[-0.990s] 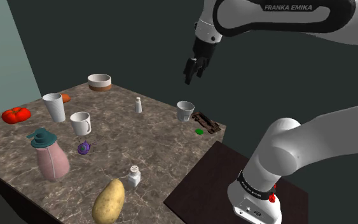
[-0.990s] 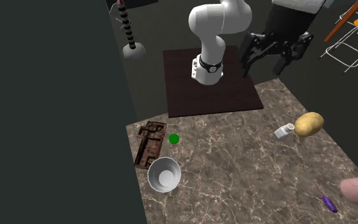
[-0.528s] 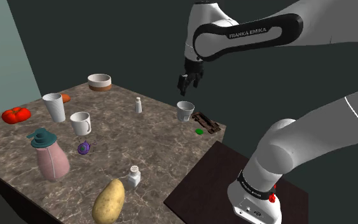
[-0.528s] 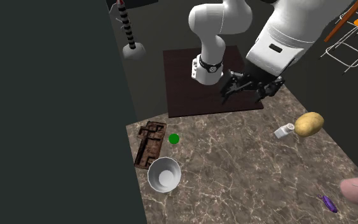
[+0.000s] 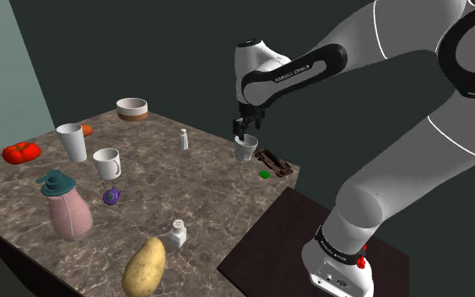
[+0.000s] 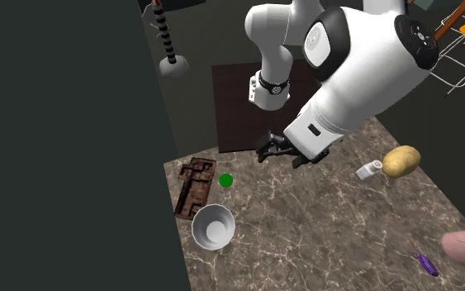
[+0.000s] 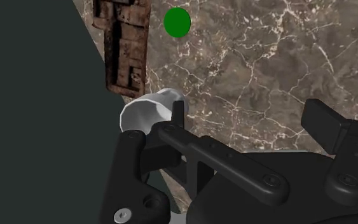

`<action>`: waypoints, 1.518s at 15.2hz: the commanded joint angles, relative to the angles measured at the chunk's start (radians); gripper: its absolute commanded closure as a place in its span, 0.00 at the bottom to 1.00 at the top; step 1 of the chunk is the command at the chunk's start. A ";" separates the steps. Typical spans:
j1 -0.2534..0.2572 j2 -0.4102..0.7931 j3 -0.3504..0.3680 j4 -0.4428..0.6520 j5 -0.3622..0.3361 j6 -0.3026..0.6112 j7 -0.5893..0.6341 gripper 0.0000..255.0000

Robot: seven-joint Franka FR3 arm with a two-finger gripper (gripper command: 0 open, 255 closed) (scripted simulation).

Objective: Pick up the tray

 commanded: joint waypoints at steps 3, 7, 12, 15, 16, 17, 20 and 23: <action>-0.049 0.130 0.000 0.023 -0.106 0.049 0.093 0.00; -0.088 0.262 -0.016 0.064 -0.218 0.078 0.190 0.00; -0.119 0.425 -0.058 0.134 -0.348 0.092 0.303 0.00; -0.131 0.520 -0.091 0.184 -0.414 0.091 0.361 0.00; -0.135 0.551 -0.103 0.201 -0.434 0.090 0.379 0.00; -0.138 0.582 -0.115 0.220 -0.452 0.089 0.396 0.00; -0.142 0.635 -0.133 0.247 -0.480 0.094 0.425 0.00; -0.140 0.671 -0.138 0.253 -0.496 0.118 0.449 0.00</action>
